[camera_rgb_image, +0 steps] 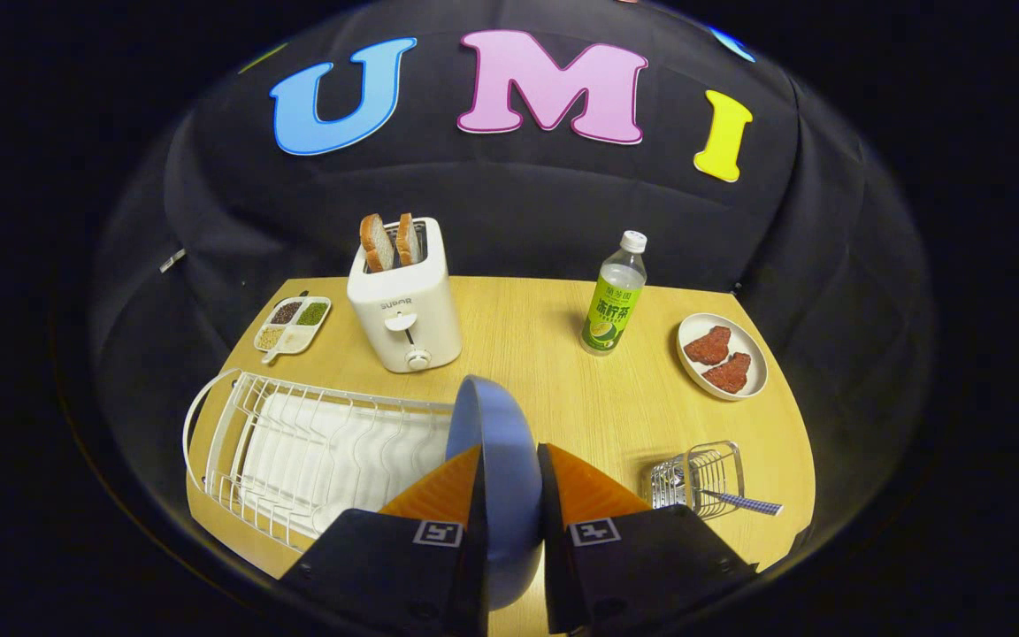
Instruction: Take the plate from the dish rack, then take the spoon from the basket and place it into the plate.
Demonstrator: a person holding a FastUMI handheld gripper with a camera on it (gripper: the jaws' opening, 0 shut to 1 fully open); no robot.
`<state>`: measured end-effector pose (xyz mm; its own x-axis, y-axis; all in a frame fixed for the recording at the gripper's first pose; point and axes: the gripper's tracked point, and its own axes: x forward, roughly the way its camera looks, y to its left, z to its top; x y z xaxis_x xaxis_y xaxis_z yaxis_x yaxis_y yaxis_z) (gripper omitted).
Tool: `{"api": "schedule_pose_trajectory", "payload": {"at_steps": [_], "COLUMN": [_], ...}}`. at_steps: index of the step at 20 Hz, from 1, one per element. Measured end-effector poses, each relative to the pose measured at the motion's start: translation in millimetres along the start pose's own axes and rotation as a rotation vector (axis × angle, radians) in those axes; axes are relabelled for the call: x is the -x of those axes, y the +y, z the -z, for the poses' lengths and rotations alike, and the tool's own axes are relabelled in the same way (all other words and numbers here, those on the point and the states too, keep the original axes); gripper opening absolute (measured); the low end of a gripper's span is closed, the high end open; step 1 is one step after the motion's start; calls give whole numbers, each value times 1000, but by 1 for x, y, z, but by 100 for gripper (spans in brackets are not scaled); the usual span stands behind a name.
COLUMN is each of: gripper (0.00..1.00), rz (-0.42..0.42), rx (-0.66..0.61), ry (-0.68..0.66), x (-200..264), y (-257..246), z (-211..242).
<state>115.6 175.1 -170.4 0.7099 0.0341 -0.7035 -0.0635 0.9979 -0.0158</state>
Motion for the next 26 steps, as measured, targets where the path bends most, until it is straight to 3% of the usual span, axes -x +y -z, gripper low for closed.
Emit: {"api": "schedule_pose_trajectory", "payload": {"at_steps": [6,10,15,18,21,26], "gripper": [29,29,28,20,20,18], "rz": [54,135,131,31,-17,-206], "rx": [50,203,286,183,143,-21], "ry": [-38,-118,-175,-131,-111,-120], "x": [5,22,30,32,38,79], "y": [2,19,23,20,3,-10], "z": [-11,-16,-23,-12,-9,-3]}}
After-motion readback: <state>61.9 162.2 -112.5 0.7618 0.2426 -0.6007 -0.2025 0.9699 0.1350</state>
